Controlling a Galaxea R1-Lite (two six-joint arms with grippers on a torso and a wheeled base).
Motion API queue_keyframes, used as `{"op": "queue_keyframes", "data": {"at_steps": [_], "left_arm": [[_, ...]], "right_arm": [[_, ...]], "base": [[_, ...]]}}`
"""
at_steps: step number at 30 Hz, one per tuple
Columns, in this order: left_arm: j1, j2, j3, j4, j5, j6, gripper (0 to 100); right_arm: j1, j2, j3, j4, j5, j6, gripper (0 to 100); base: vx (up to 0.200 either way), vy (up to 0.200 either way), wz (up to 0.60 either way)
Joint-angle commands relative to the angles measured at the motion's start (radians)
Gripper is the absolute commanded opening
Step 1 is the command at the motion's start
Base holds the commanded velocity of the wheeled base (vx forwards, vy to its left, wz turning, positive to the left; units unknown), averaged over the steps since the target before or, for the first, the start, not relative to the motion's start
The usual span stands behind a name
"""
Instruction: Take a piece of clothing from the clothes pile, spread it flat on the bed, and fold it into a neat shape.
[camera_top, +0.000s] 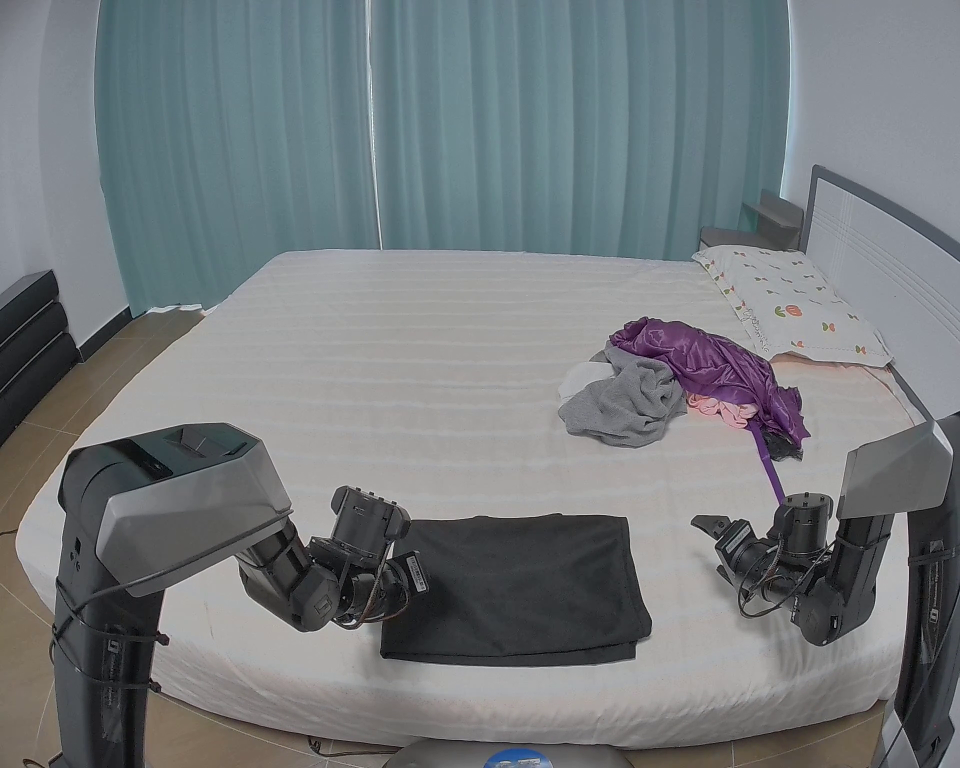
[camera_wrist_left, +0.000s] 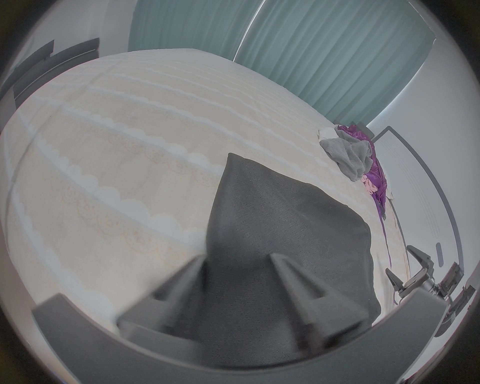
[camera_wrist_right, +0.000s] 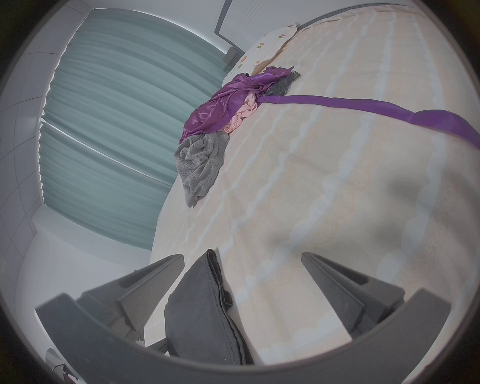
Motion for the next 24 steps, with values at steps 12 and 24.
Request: {"op": "queue_keyframes", "data": {"at_steps": [12, 24], "left_arm": [[-0.009, -0.006, -0.001, -0.002, 0.028, -0.056, 0], [-0.01, -0.014, 0.011, 0.0, 0.03, -0.093, 0]], "right_arm": [[-0.001, 0.003, 0.001, 0.0, 0.001, 0.0, 100], [0.0, 0.003, 0.006, -0.002, 0.001, 0.0, 100]], "base": [[0.0, 0.0, 0.0], [0.0, 0.0, 0.0]]}}
